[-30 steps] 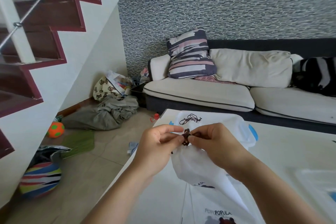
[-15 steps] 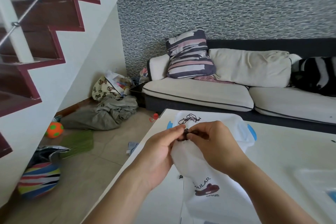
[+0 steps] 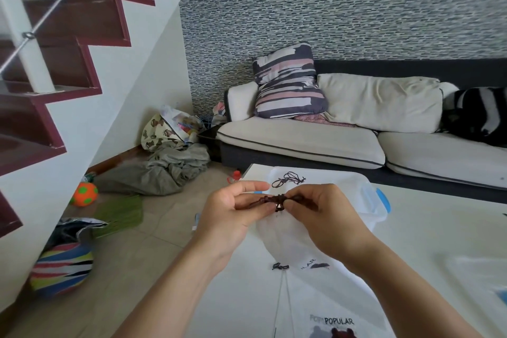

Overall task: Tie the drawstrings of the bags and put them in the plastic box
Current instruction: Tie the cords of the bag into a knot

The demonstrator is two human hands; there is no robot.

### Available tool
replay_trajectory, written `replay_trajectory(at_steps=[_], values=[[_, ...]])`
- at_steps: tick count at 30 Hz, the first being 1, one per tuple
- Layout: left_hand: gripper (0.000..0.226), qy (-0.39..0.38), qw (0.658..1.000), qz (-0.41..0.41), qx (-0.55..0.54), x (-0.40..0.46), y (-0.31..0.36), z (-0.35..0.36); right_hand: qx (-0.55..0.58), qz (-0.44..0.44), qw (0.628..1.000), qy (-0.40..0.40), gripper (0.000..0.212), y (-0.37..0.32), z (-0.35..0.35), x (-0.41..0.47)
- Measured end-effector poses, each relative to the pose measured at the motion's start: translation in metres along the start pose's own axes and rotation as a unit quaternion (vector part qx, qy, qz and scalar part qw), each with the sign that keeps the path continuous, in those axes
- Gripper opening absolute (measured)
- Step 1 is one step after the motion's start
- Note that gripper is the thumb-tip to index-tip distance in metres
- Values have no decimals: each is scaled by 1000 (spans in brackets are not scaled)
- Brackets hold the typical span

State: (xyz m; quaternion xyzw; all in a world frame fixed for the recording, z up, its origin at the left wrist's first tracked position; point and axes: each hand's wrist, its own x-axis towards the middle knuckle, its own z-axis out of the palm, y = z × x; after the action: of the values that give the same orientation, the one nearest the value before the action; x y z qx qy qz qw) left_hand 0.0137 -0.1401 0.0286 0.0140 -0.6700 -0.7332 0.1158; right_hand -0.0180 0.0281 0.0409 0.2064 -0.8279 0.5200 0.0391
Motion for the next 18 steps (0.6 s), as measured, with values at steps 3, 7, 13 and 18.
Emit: replay_trajectory(at_steps=[3,7,13,18], values=[[31,16,999,23,42,0,1,-2,-30,-15,999,3,20,0,1,0],[27,29,994,77,76,3,1,-5,-64,-33,997,24,19,0,0,1],[29,-16,994,58,94,4,-2,-4,-32,-4,999,11,21,3,-1,3],[17,-19,1000,-5,0,6,-5,-9,-1,16,1000,21,22,2,-5,2]])
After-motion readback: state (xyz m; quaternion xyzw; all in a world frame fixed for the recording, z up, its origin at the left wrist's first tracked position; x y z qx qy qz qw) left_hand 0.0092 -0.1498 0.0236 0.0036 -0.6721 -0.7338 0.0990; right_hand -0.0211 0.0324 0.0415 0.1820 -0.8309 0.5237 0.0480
